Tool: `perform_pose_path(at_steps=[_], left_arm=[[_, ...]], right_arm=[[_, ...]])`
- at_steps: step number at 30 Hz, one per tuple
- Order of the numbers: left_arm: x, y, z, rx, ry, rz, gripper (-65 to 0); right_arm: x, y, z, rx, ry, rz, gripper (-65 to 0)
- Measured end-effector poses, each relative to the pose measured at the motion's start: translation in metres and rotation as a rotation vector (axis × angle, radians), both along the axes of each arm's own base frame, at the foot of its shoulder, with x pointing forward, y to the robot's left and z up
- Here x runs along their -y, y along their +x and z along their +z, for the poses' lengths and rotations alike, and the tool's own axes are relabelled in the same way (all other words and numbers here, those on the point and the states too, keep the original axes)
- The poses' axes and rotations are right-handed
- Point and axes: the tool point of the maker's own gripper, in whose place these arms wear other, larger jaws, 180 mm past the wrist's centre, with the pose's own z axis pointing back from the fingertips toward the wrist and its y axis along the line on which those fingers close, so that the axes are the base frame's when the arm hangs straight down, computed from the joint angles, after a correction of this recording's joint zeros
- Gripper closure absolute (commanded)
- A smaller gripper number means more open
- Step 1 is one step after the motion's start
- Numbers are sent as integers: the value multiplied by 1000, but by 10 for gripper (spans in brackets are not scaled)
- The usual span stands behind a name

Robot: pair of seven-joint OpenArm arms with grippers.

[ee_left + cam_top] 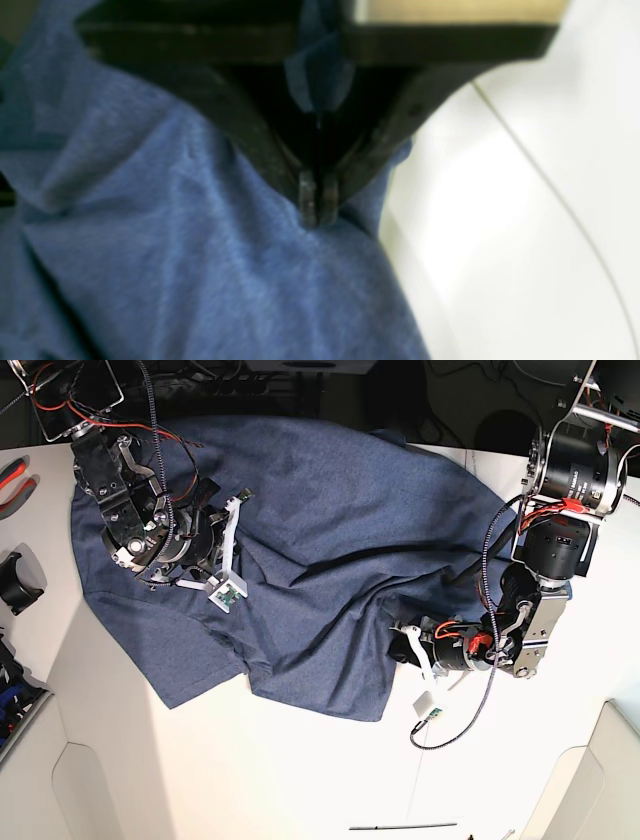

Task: Layout the t-shirt on the table in an organized manner, then fold the t-shirt properly
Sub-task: 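Pull the left gripper's held edge back outward to straighten the shirt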

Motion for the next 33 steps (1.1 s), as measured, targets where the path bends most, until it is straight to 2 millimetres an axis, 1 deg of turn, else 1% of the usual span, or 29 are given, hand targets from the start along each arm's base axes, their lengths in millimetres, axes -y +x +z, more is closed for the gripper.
perform_pose_path(at_steps=[3,6,12,16,23,28,33], left_arm=[[-2,-4,-9,-17,0,13,0],[-5,-4,-12,-15,-2,31,0],[-6,-5,-15,-14,12,25,0],[-13,2,-15,12,46,68,0],[-53,20,-18,83,270,158,0],[-76,26,-18,116,397,210,0],[-110,28,-16,154,587,258,0]], right_arm=[[0,0,0,0,0,0,0],[0,0,0,0,1,0,0],[-1,0,0,-3,7,-2,0],[-2,0,0,-4,12,-6,0],[-2,-1,0,-5,12,-7,0],[-2,-1,0,-5,12,-7,0],[-2,-1,0,-5,12,-7,0]])
